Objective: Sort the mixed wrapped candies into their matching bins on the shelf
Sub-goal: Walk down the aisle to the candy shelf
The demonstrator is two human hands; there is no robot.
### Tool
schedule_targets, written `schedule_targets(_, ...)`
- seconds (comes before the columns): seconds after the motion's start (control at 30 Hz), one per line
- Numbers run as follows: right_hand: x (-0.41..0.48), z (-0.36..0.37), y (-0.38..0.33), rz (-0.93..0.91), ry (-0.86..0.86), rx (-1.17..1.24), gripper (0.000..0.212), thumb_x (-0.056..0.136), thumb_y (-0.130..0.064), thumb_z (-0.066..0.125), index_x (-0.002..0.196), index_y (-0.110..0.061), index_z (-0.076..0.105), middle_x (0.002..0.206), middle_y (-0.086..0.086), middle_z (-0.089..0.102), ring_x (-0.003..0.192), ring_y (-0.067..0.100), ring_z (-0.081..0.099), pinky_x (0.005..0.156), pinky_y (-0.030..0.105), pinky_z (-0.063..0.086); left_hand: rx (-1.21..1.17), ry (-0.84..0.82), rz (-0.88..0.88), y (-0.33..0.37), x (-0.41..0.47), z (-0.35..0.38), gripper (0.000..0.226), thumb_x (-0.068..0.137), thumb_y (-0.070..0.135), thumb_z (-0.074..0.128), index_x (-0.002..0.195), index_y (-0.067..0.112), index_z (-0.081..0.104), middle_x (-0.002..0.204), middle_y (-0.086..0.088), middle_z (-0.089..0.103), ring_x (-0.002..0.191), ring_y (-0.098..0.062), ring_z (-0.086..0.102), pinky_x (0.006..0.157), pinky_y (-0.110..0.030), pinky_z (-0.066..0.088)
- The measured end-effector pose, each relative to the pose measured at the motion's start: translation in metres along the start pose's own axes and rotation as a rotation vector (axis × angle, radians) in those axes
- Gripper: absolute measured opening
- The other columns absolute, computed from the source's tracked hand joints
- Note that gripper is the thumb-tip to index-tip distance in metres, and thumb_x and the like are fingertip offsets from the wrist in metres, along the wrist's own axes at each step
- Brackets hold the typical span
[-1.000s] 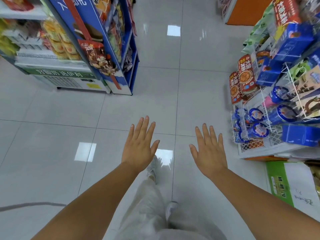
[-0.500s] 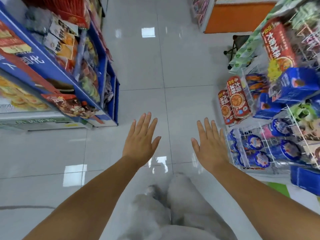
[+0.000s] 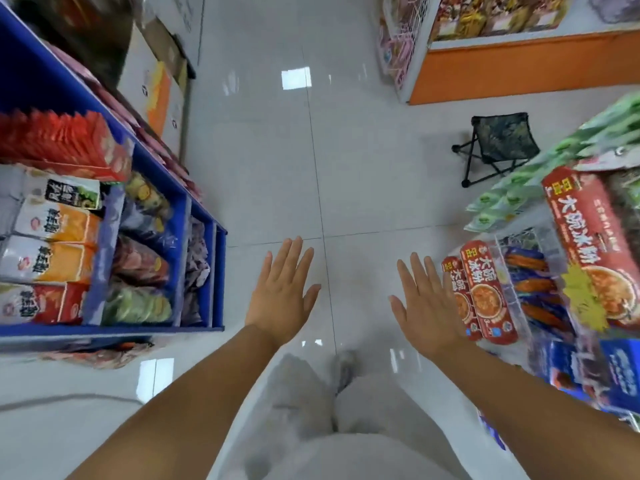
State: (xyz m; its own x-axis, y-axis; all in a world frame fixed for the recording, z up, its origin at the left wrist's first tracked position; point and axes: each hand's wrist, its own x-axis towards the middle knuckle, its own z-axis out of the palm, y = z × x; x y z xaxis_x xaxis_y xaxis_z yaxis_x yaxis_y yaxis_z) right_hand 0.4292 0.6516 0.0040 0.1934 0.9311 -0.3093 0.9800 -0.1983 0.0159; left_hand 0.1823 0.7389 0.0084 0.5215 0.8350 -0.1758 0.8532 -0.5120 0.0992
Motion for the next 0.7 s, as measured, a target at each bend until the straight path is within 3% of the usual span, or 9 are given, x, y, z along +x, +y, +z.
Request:
schedule_targets(0.07,0.042,-0.015,0.004,-0.024,-0.023,0.026,0.062,0.102,-0.042,0.024,0.155,-0.016,0.005,0.162,0.01,-0.002,0.149,0.028,-0.003,0.118,0.043,-0.01,-0.006,0.005,0.019,-0.008,0.044,-0.009,0.065,0.096,0.054,-0.001,0.152,0.021,-0.004,0.161,-0.002,-0.013,0.147,-0.019,-0.016,0.121,-0.041,-0.004)
schedule_targets(0.13,0.084,-0.027,0.004,-0.026,-0.009,0.054,0.065,0.102,-0.044,0.023,0.154,-0.018,-0.006,0.161,0.008,-0.013,0.148,0.026,-0.012,0.116,0.044,-0.012,-0.018,0.003,0.037,-0.02,0.093,-0.017,0.065,0.096,0.054,0.0,0.152,0.021,-0.001,0.161,-0.002,-0.009,0.148,-0.019,-0.015,0.121,-0.042,-0.003)
schedule_targets(0.3,0.195,-0.05,0.009,0.024,0.02,0.049,0.064,0.101,-0.044,0.029,0.155,-0.016,0.007,0.161,0.011,0.0,0.149,0.029,-0.001,0.117,0.045,-0.004,0.001,-0.034,0.085,-0.061,0.225,-0.033,0.069,0.087,0.056,-0.019,0.148,0.023,-0.02,0.157,0.0,-0.027,0.144,-0.019,-0.027,0.118,-0.038,-0.014)
schedule_targets(0.37,0.236,-0.065,0.014,0.085,0.029,0.043,0.062,0.101,-0.044,0.031,0.154,-0.015,0.016,0.161,0.012,0.01,0.148,0.03,0.008,0.116,0.046,0.003,-0.016,-0.017,0.121,-0.076,0.276,-0.04,0.069,0.089,0.057,-0.015,0.149,0.023,-0.015,0.159,-0.001,-0.021,0.146,-0.019,-0.022,0.119,-0.038,-0.012)
schedule_targets(0.47,0.289,-0.086,0.023,0.135,0.012,0.097,0.065,0.101,-0.045,0.03,0.155,-0.017,0.007,0.161,0.009,0.0,0.149,0.029,-0.001,0.117,0.045,-0.002,0.011,-0.018,0.198,-0.091,0.341,-0.053,0.065,0.098,0.054,0.001,0.152,0.019,0.005,0.161,-0.004,0.0,0.149,-0.021,-0.004,0.119,-0.039,-0.004)
schedule_targets(0.53,0.322,-0.1,0.032,0.196,0.04,0.125,0.062,0.102,-0.045,0.027,0.154,-0.016,0.012,0.161,0.01,0.005,0.149,0.03,0.005,0.118,0.047,0.007,0.015,-0.025,0.235,-0.097,0.391,-0.066,0.064,0.1,0.052,0.009,0.152,0.016,0.013,0.161,-0.005,0.006,0.149,-0.022,0.004,0.118,-0.039,-0.001)
schedule_targets(0.63,0.366,-0.113,0.055,0.264,0.034,0.128,0.062,0.095,-0.046,0.025,0.146,-0.011,0.038,0.151,0.015,0.036,0.139,0.035,0.036,0.108,0.053,0.035,0.011,-0.023,0.268,-0.089,0.464,-0.083,0.064,0.1,0.05,0.015,0.152,0.014,0.02,0.16,-0.006,0.011,0.149,-0.023,0.008,0.119,-0.041,0.005)
schedule_targets(0.7,0.399,-0.117,0.078,0.296,0.011,0.158,0.061,0.096,-0.046,0.022,0.142,-0.01,0.042,0.146,0.017,0.043,0.134,0.037,0.043,0.102,0.055,0.043,0.001,-0.027,0.298,-0.078,0.511,-0.088,0.063,0.1,0.05,0.017,0.152,0.014,0.025,0.16,-0.007,0.015,0.149,-0.023,0.01,0.119,-0.044,0.01)
